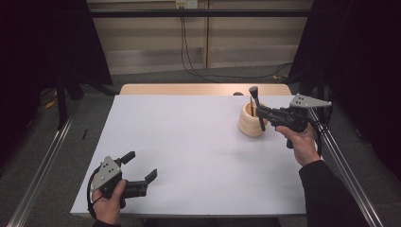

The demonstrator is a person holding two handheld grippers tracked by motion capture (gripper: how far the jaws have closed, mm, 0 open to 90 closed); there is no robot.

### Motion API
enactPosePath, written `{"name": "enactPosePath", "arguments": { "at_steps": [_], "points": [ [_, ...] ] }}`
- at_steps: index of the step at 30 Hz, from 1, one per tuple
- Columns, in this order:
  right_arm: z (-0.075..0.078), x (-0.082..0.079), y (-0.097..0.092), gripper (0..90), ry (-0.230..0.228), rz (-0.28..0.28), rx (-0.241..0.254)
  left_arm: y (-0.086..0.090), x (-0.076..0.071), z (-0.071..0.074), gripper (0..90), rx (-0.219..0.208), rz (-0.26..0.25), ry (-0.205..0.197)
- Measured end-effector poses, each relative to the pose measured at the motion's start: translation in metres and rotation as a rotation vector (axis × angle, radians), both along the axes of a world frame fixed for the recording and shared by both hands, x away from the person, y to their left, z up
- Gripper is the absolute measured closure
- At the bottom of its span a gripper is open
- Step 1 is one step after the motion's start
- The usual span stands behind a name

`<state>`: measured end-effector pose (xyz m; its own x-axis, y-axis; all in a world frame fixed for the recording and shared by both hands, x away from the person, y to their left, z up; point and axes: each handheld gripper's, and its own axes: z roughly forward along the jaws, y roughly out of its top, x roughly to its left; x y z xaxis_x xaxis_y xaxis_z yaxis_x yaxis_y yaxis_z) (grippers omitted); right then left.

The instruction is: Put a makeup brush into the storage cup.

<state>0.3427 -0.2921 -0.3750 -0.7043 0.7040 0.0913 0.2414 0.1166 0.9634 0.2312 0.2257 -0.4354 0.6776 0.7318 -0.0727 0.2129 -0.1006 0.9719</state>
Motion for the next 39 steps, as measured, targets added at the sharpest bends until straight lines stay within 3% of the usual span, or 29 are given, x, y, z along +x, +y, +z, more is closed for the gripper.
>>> {"name": "enactPosePath", "arguments": {
  "at_steps": [20, 39],
  "points": [
    [0.012, 0.033, 0.0, 79.5, -0.027, -0.044, -0.015, 0.001, 0.003, -0.001, 1.9, -0.001, -0.005, 0.003],
    [0.016, 0.061, -0.004, 79.4, -0.013, -0.103, -0.04, -0.001, 0.007, 0.0, 1.9, 0.008, -0.014, 0.004]
  ]
}}
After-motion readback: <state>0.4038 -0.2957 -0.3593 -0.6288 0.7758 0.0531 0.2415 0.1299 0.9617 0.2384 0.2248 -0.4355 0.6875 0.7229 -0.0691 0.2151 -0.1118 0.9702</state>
